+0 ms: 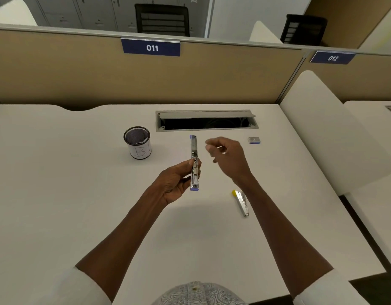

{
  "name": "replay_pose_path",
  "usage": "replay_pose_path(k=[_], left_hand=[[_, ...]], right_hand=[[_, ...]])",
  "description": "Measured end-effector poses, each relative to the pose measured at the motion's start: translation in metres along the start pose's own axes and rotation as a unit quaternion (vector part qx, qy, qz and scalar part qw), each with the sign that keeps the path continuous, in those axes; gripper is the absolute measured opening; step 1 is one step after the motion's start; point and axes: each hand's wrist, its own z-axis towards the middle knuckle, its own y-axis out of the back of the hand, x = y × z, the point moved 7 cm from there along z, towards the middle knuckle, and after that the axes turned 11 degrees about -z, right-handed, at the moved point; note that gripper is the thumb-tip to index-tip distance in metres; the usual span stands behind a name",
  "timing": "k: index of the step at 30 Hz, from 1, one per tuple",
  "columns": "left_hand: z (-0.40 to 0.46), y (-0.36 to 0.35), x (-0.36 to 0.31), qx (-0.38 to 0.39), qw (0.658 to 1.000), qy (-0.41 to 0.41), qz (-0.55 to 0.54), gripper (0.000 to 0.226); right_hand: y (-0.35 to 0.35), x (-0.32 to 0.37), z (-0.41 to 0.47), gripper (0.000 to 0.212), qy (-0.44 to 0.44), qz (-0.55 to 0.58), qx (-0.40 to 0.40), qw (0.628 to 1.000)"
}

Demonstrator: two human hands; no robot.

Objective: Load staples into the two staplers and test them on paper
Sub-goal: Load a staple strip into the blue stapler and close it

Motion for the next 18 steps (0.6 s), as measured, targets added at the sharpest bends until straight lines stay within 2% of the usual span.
replay_pose_path(k=[3,6,9,14,18], left_hand=[[-0.001,0.0,0.003,-0.003,1.0,0.017,-0.001,0.036],[-0.003,-0.003,0.006,-0.001,0.999,0.033,0.015,0.034],[-0.004,-0.004,0.006,0.009,0.998,0.039,0.039,0.032],[-0.002,0.001,0.006,0.022,0.996,0.065,0.062,0.022],[0.004,0.01,0.011,-0.015,0.995,0.089,-0.043,0.021]], right_hand=[[-0.007,-0.015,0.011,0.036,-0.097,0.032,0.041,0.994],[-0.018,-0.019,0.015,0.028,-0.128,0.123,0.099,0.979],[-0.026,-0.02,0.015,0.026,-0.129,0.184,0.115,0.968],[-0.026,-0.03,0.013,0.018,-0.157,0.239,0.085,0.954],[-0.016,-0.029,0.015,0.018,-0.139,0.206,0.018,0.969]])
